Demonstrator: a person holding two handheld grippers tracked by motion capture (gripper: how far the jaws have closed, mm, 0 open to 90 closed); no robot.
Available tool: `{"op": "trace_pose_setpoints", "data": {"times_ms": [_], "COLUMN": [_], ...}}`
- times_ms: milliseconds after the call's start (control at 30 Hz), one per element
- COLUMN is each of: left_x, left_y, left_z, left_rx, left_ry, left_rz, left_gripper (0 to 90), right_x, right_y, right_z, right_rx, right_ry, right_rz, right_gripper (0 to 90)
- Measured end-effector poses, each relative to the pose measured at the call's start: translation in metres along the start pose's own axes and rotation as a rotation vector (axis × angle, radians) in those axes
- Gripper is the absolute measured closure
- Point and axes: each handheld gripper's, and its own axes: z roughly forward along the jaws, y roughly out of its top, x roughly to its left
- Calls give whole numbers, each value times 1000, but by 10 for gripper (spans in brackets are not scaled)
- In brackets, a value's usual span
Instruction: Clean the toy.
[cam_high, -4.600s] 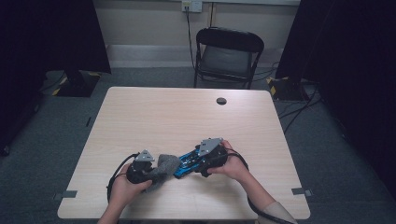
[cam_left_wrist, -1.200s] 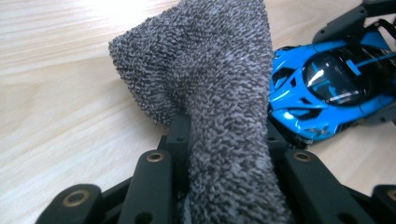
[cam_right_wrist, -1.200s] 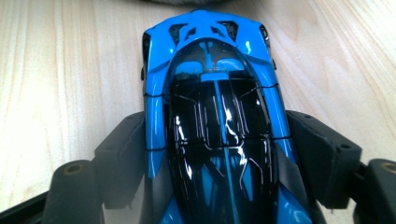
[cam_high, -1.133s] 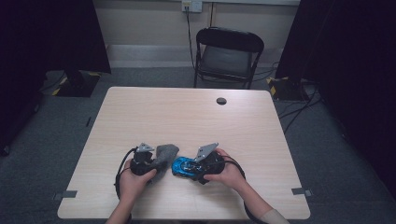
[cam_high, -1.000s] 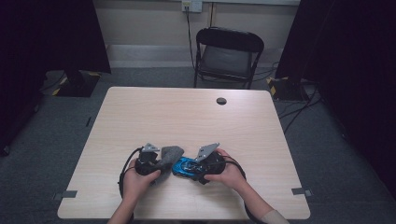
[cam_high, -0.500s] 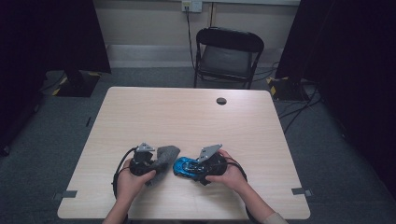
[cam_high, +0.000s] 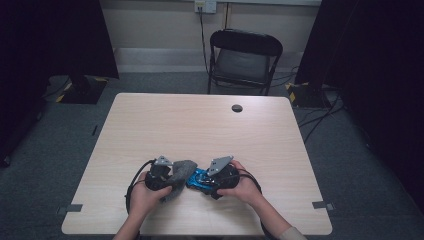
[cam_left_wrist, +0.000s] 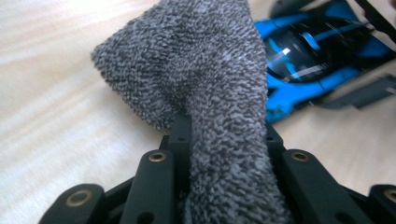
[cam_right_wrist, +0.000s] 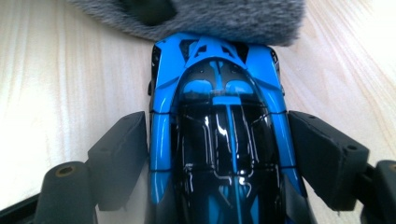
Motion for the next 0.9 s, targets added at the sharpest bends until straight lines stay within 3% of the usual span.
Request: {"op": "trace_pose_setpoints", "data": {"times_ms": [267, 333, 567, 767, 900], "left_x": [-4, -4, 8, 8, 3], "left_y": [-8, -8, -2, -1, -1], "left_z": [-6, -7, -16, -4, 2], "left_rx": [25, 19, -89, -65, -42], "left_ry": [-41, -43, 49, 45, 23], "left_rz": [10, -6, -42, -42, -26], "left_gripper": [682, 682, 675, 673, 673], "right_x": [-3, -3, -2, -1, -2], "right_y": [4, 5, 7, 7, 6], "right_z": [4, 4, 5, 4, 2], "right_rx": [8, 11, 26, 30, 26], "right_ry": [13, 17, 17, 10, 9], "right_rz": [0, -4, 6, 16, 57], "right_gripper": [199, 200, 253, 257, 264]}}
